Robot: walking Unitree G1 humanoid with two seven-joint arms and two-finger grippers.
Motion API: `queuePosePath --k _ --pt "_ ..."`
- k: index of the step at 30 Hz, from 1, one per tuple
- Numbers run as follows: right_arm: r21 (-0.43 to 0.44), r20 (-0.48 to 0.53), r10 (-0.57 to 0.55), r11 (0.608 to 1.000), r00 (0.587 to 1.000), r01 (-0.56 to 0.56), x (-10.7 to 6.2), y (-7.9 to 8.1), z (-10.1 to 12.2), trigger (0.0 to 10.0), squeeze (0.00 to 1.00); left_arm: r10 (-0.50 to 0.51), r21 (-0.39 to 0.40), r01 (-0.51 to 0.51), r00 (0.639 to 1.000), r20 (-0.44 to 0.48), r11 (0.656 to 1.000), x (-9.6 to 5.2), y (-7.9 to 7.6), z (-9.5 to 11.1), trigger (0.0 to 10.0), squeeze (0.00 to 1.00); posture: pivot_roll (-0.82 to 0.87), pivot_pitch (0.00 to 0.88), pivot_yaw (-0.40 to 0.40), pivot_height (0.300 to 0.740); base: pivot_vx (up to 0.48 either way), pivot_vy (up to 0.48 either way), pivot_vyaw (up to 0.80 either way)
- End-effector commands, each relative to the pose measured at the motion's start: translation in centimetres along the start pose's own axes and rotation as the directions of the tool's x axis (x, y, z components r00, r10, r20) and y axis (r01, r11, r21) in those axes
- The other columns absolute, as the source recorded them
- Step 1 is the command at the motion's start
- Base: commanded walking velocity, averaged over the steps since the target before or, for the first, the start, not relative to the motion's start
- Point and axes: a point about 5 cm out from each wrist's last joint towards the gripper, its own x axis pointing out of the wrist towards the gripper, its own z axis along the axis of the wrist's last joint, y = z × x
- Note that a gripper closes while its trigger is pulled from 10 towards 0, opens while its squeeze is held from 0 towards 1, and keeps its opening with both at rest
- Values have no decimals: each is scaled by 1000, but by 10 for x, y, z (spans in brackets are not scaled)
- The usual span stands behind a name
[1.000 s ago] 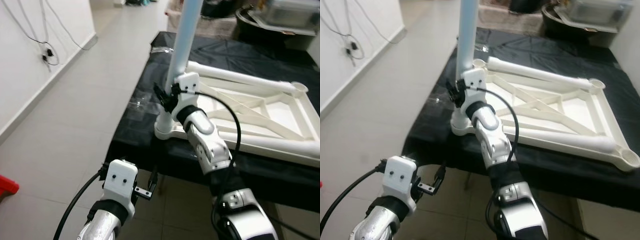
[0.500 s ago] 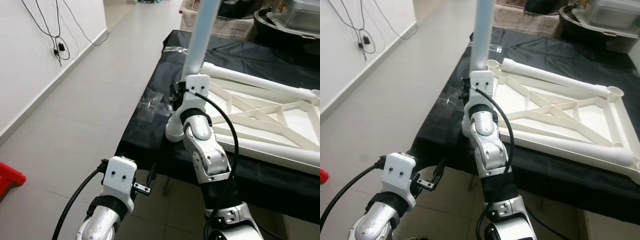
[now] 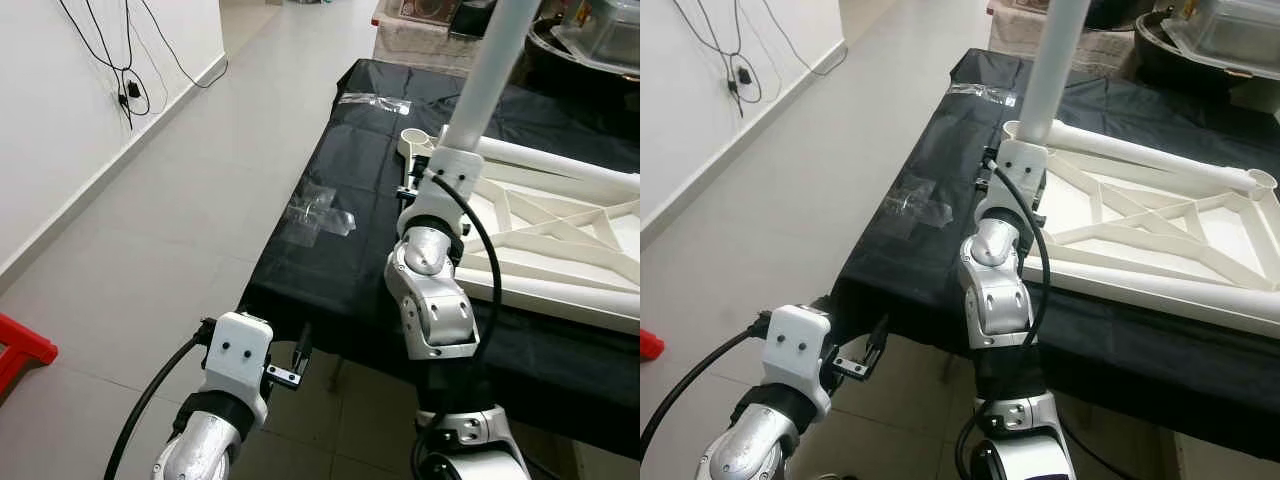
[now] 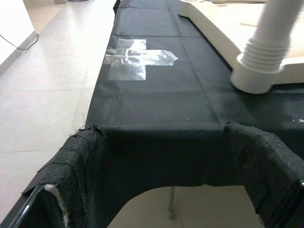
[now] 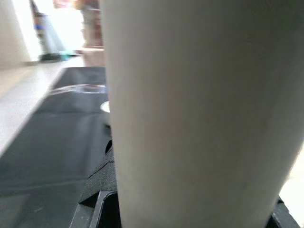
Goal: Building children table
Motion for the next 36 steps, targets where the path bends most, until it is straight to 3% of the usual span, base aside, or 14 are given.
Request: queuePosePath --k 1,8,14,17,19,20,23,29,30,31,32,33,34,36 --pt "-20 -357 -42 999 933 37 -28 15 -61 10000 0 -11 -11 10 1000 -22 1000 0 -1 -5 10000 0 51 191 -71 740 0 0 0" --pt "29 -381 -71 996 922 88 -28 20 -56 10000 0 -14 -8 14 1000 -21 1000 0 0 -6 10000 0 57 182 -68 740 0 0 0" --pt "86 -311 18 996 950 9 -25 29 -42 10000 0 -16 -2 16 1000 -18 1000 2 1 -6 10000 0 53 168 -65 740 0 0 0" --pt "140 -245 143 984 959 -111 -23 36 -31 10000 0 -19 -1 19 1000 -15 1000 4 1 -7 10000 0 51 156 -63 740 0 0 0" --pt "229 -136 261 947 956 -226 -22 38 -16 10000 0 -22 2 22 1000 -8 1000 7 0 -7 10000 0 53 147 -66 740 0 0 0" --pt "229 -136 261 947 956 -226 -22 38 -16 10000 0 -22 2 22 1000 -8 1000 7 0 -7 10000 0 53 147 -66 740 0 0 0" --pt "268 65 384 882 921 -387 -22 38 16 10000 0 -21 -6 21 1000 1 1000 10 2 -5 10000 0 53 139 -64 740 0 0 0" --pt "271 165 486 814 858 -513 -26 41 34 10000 0 -28 -5 28 1000 2 1000 13 2 -6 10000 0 46 117 -55 740 0 0 0" --pt "287 174 543 770 821 -570 -29 44 35 10000 0 -36 -9 36 999 6 999 15 1 -6 10000 675 46 109 -55 740 0 0 0" --pt "287 174 543 770 821 -570 -29 44 35 10000 0 -36 -9 36 999 6 999 15 1 -6 10000 675 46 109 -55 740 0 0 0" --pt "300 180 583 735 792 -609 -31 47 35 10000 0 -42 -12 42 999 9 999 17 1 -6 10000 675 46 108 -55 740 0 0 0" --pt "328 177 638 679 749 -656 -35 49 34 10000 0 -45 -11 45 999 6 999 19 1 -7 10000 1000 46 102 -53 740 0 0 0" --pt "340 175 684 632 708 -696 -38 50 31 10000 0 -52 18 52 999 2 999 22 2 -6 10000 1000 46 100 -53 740 0 0 0" --pt "348 176 727 585 664 -732 -41 50 28 10000 0 -57 56 58 998 -4 997 25 3 -5 10000 1000 46 100 -53 740 0 0 0"
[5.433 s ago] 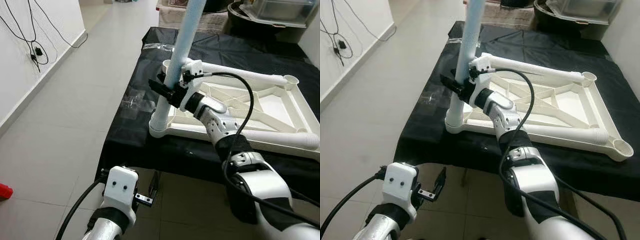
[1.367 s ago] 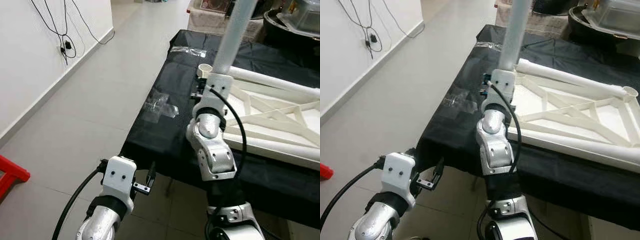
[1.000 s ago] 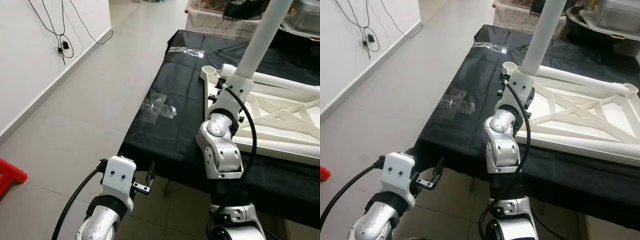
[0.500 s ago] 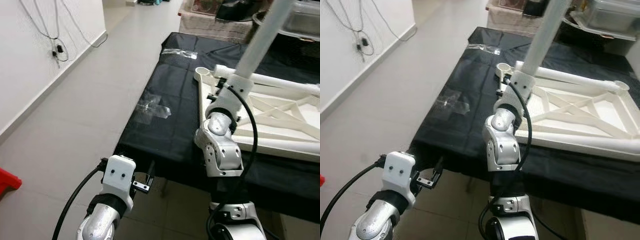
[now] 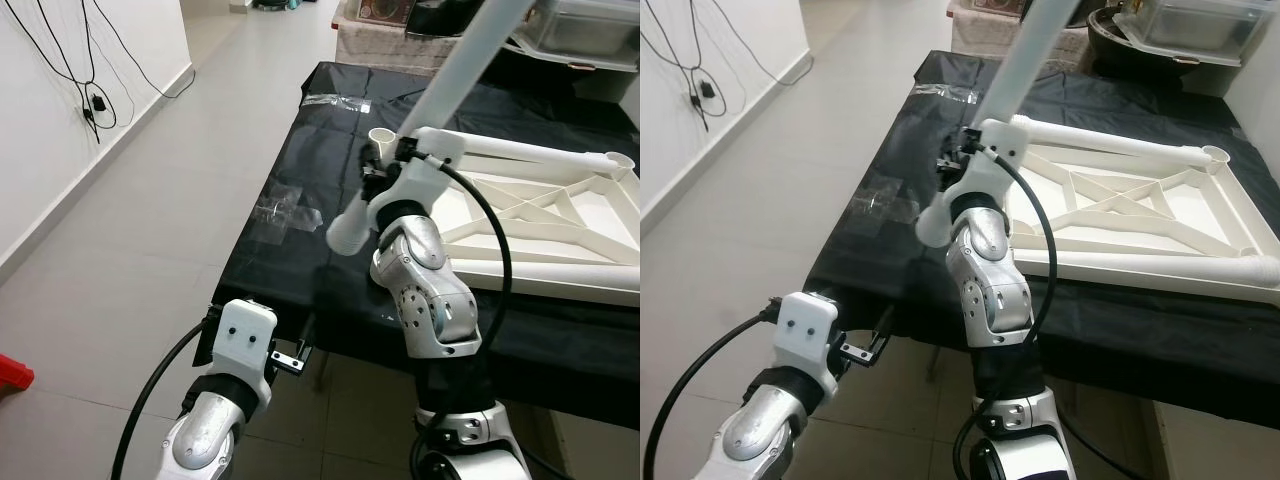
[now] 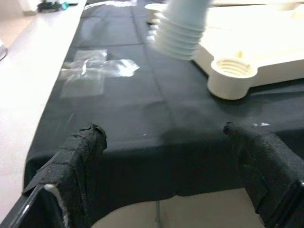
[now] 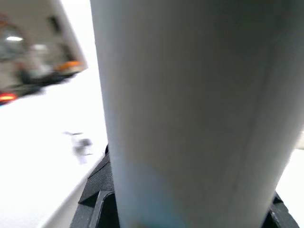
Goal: Building children table
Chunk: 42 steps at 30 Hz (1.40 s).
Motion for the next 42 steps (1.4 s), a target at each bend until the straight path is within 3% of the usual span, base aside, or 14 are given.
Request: queuePosePath --k 1,2,3,4,5,14,35,36,38,39,40,42 --pt "73 -34 92 993 995 -90 -7 8 -9 10000 0 -7 43 8 999 -37 999 4 3 -5 10000 1000 51 99 -56 740 0 0 0" --pt "73 -34 92 993 995 -90 -7 8 -9 10000 0 -7 43 8 999 -37 999 4 3 -5 10000 1000 51 99 -56 740 0 0 0" --pt "89 -63 140 987 988 -134 -11 9 -14 10000 0 -5 66 8 998 -55 998 12 9 -6 10000 408 49 97 -56 740 0 0 0" --pt "96 -75 163 983 984 -155 -13 9 -16 10000 0 -5 76 10 998 -63 997 15 12 -6 10000 408 49 97 -56 740 0 0 0" --pt "100 -81 175 981 981 -166 -14 9 -17 10000 0 -6 81 12 998 -67 997 16 13 -6 10000 0 49 97 -56 740 0 0 0" --pt "136 -146 306 948 941 -287 -26 16 -26 10000 0 -39 146 46 998 -50 988 37 24 -4 10000 0 37 90 -46 740 0 0 0" --pt "204 -185 422 900 887 -386 -42 27 -30 10000 0 -83 115 91 994 -74 989 42 18 -16 10000 0 28 89 -43 740 0 0 0" --pt "207 -188 425 898 885 -388 -42 28 -30 10000 0 -84 112 92 994 -73 989 42 17 -16 8431 0 29 88 -44 740 0 0 0" --pt "207 -188 425 898 885 -388 -42 28 -30 10000 0 -84 112 92 994 -73 989 42 17 -16 8431 0 29 88 -44 740 0 0 0" --pt "211 -191 431 896 882 -392 -43 29 -31 10000 0 -85 109 93 994 -72 990 42 17 -17 6941 0 26 88 -41 740 0 0 0" --pt "215 -194 437 893 878 -396 -44 30 -31 10000 0 -86 107 93 994 -67 990 42 16 -17 0 0 24 88 -41 740 0 0 0" --pt "215 -194 437 893 878 -396 -44 30 -31 10000 0 -86 107 93 994 -67 990 42 16 -17 0 0 24 88 -41 740 0 0 0"
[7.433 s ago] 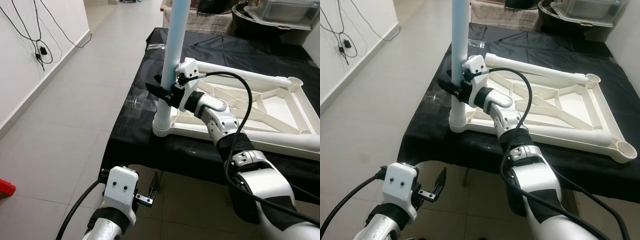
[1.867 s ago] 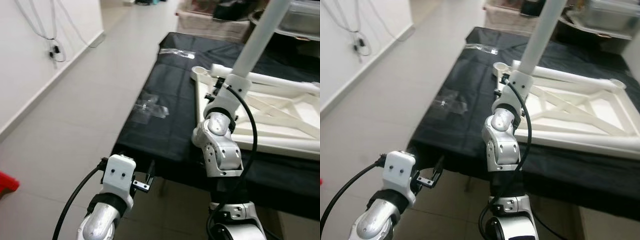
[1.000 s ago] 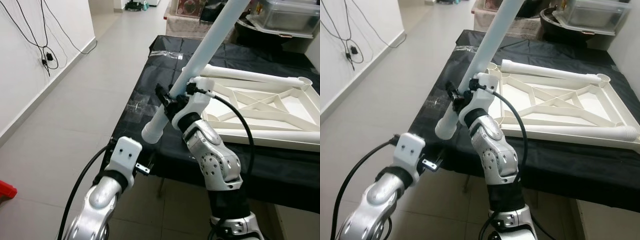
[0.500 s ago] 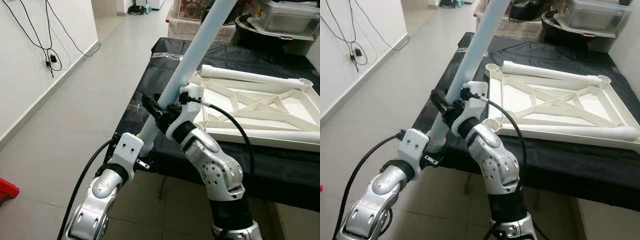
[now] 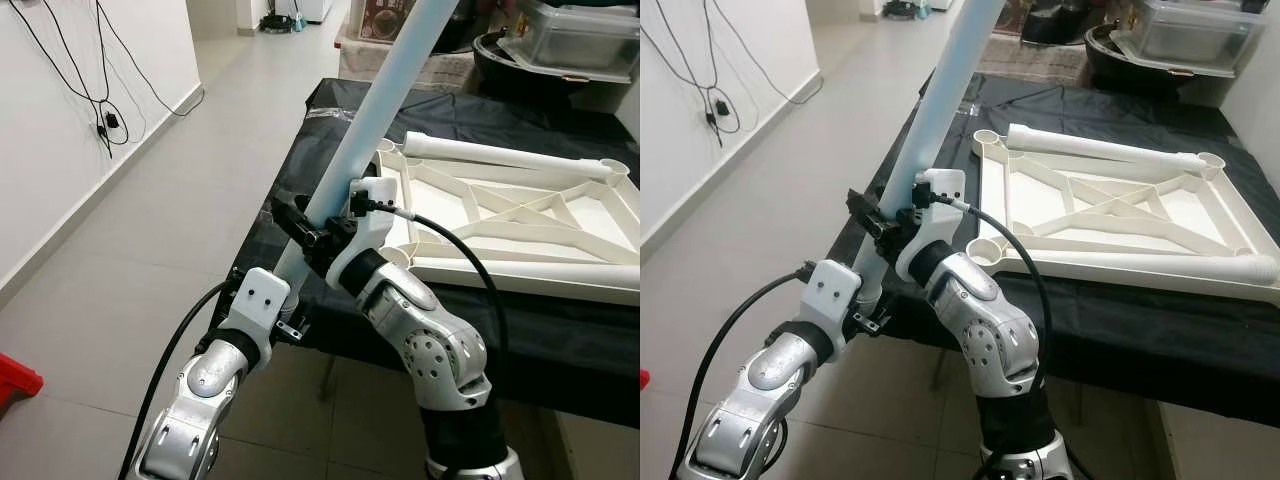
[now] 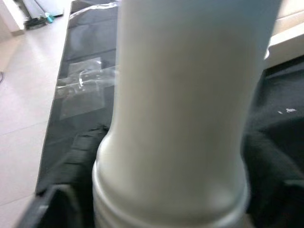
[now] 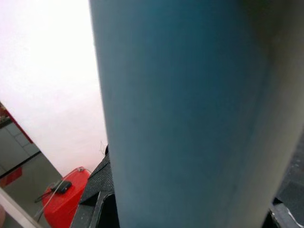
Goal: Building children table
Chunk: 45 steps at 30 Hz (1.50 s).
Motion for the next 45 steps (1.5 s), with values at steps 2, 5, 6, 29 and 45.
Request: queuePosePath --k 2,5,6,29,45 --pt "5 -3 32 999 999 -32 -2 6 0 10000 0 -23 -3 23 1000 0 1000 0 -5 -4 0 0 24 85 -42 740 0 0 0" --pt "-3 -10 38 999 999 -38 -3 7 -1 10000 0 -28 -4 28 1000 6 1000 -1 -6 -4 0 0 24 85 -43 740 0 0 0" --pt "-7 -12 40 999 999 -40 -3 8 -2 10000 0 -30 -2 30 1000 8 1000 -2 -6 -4 0 0 24 85 -41 740 0 0 0" --pt "-41 -182 296 951 938 -307 -18 -26 0 10000 0 -365 -218 346 930 -50 913 -48 -20 -18 10000 0 36 69 -42 740 0 0 0" --pt "143 -279 558 829 781 -541 -38 -10 -8 10000 0 -452 -258 426 891 -50 867 -59 -29 -17 10000 0 33 55 -45 740 0 0 0"
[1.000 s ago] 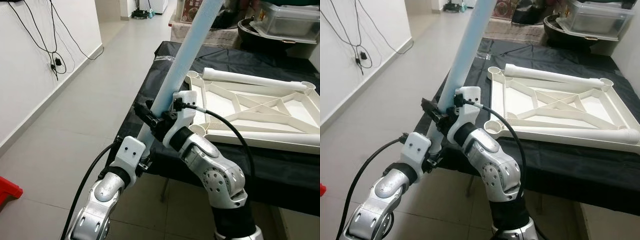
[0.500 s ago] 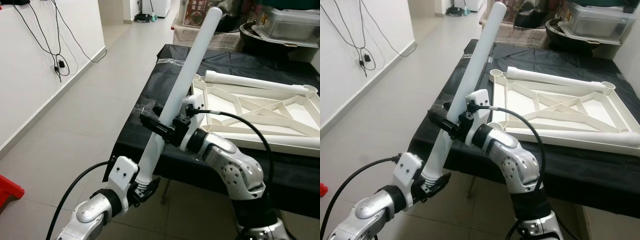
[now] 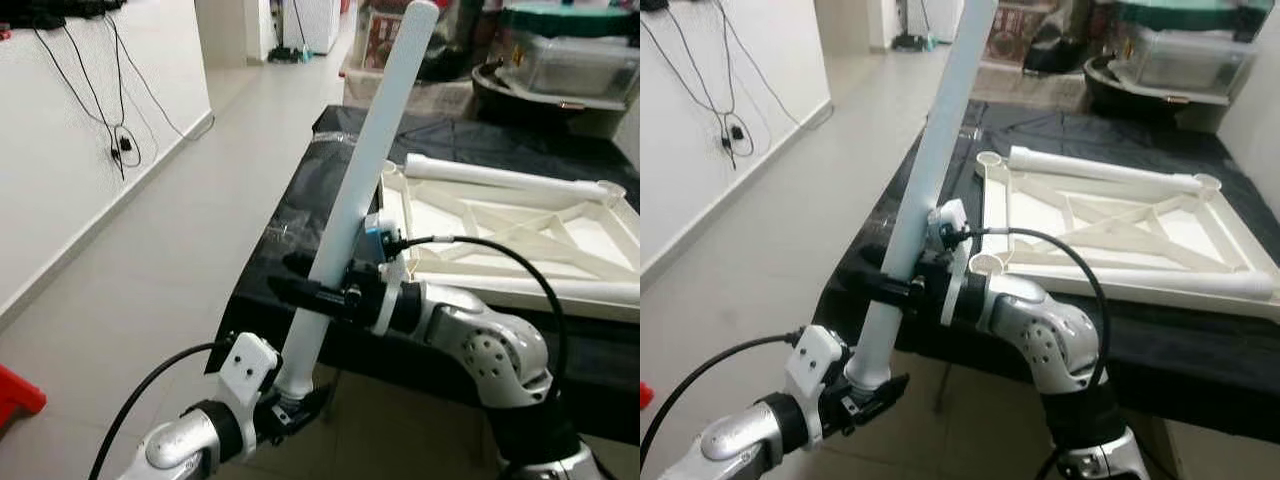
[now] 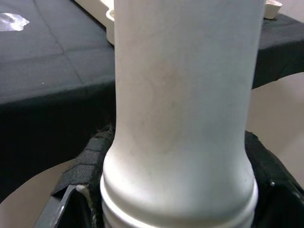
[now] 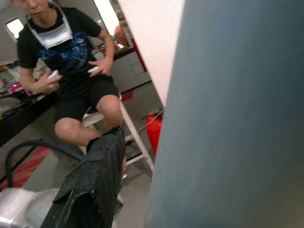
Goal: Building children table
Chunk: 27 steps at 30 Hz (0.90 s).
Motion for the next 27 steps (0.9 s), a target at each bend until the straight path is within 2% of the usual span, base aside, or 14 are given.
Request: queuePosePath --k 1,9,10,11,12,13,26,27 --pt "12 -19 58 998 998 -58 3 7 -4 10000 0 -53 -8 53 999 4 999 2 -9 2 10000 0 32 56 -46 740 0 0 0" --pt "22 -31 71 997 997 -71 3 8 -6 10000 0 -73 -18 73 997 7 997 4 -14 2 10000 0 30 64 -47 740 0 0 0" --pt "24 -31 75 997 997 -74 3 8 -6 8627 0 -76 -19 76 997 8 997 4 -15 2 10000 0 31 64 -48 740 0 0 0" --pt "24 -31 75 997 997 -74 3 8 -6 8627 0 -76 -19 76 997 8 997 4 -15 2 10000 0 31 64 -48 740 0 0 0" --pt "26 -26 75 997 997 -74 3 8 -6 6000 0 -78 -21 78 997 7 997 4 -16 2 10000 0 29 64 -46 740 0 0 0" --pt "28 -21 75 997 997 -74 4 8 -5 0 0 -79 -22 79 997 5 997 4 -16 1 10000 0 29 64 -47 740 0 0 0" --pt "36 -6 87 996 996 -87 3 9 -3 0 0 -44 -60 43 999 -16 997 5 -14 -2 10000 0 27 64 -49 740 0 0 0" --pt "35 -1 87 996 996 -87 3 9 -2 0 0 -40 -64 39 999 -19 997 6 -13 -3 10000 851 25 63 -49 740 0 0 0"
